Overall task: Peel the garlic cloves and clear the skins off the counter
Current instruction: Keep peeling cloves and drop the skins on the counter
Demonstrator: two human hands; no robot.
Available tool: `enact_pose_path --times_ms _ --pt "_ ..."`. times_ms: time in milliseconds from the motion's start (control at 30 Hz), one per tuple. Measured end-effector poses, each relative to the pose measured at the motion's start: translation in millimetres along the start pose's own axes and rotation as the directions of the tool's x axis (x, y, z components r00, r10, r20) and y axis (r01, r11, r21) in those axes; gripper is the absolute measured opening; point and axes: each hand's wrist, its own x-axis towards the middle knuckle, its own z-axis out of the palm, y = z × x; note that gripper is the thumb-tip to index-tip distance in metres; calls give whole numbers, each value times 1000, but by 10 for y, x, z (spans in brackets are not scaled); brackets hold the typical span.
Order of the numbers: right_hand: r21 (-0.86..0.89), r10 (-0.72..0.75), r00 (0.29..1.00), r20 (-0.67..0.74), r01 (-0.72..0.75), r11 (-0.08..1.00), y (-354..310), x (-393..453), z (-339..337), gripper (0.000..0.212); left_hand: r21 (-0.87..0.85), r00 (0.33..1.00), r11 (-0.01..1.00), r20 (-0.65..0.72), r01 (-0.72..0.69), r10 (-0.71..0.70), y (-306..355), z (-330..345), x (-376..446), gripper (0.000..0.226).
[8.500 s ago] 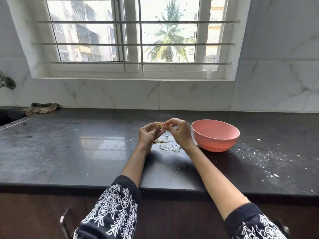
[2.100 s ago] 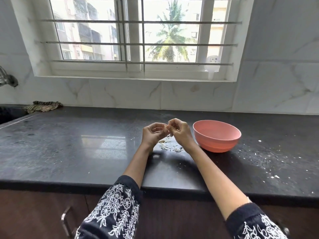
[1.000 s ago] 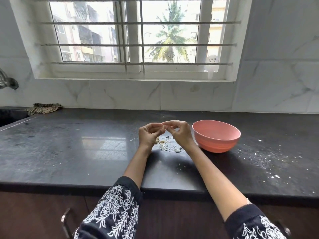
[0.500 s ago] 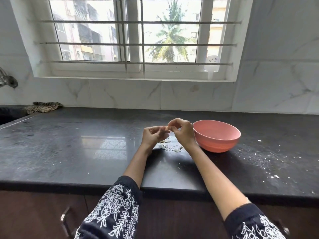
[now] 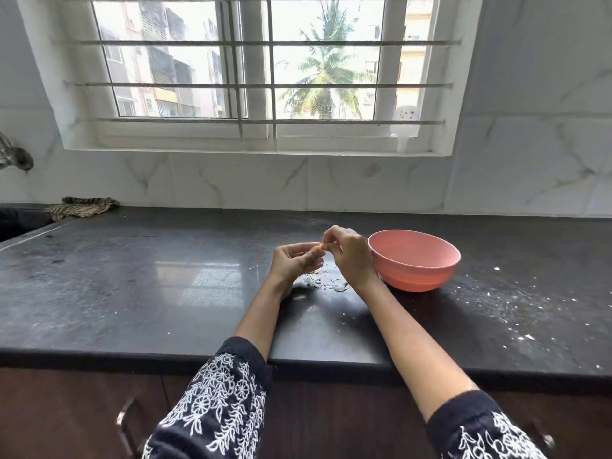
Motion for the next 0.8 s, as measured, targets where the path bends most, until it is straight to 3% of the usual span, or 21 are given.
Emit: enact_pose_path --times_ms 133,367,500,700,800 --pt "-20 5 997 74 -3 1000 37 10 17 1 34 1000 999 11 -21 20 -25 -8 -10 23" --pt "45 -67 995 73 64 997 70 31 24 7 73 1000 997 26 -17 15 -41 -2 -7 25" --pt "105 -47 999 6 46 993 34 23 48 6 121 997 991 -50 -49 55 -38 -6 19 21" --pt "81 -34 999 24 32 996 43 19 105 9 218 980 968 -129 -122 152 -38 -10 55 16" --pt "172 68 998 3 -67 983 -32 2 86 10 206 969 967 -166 -150 185 -22 -19 52 17"
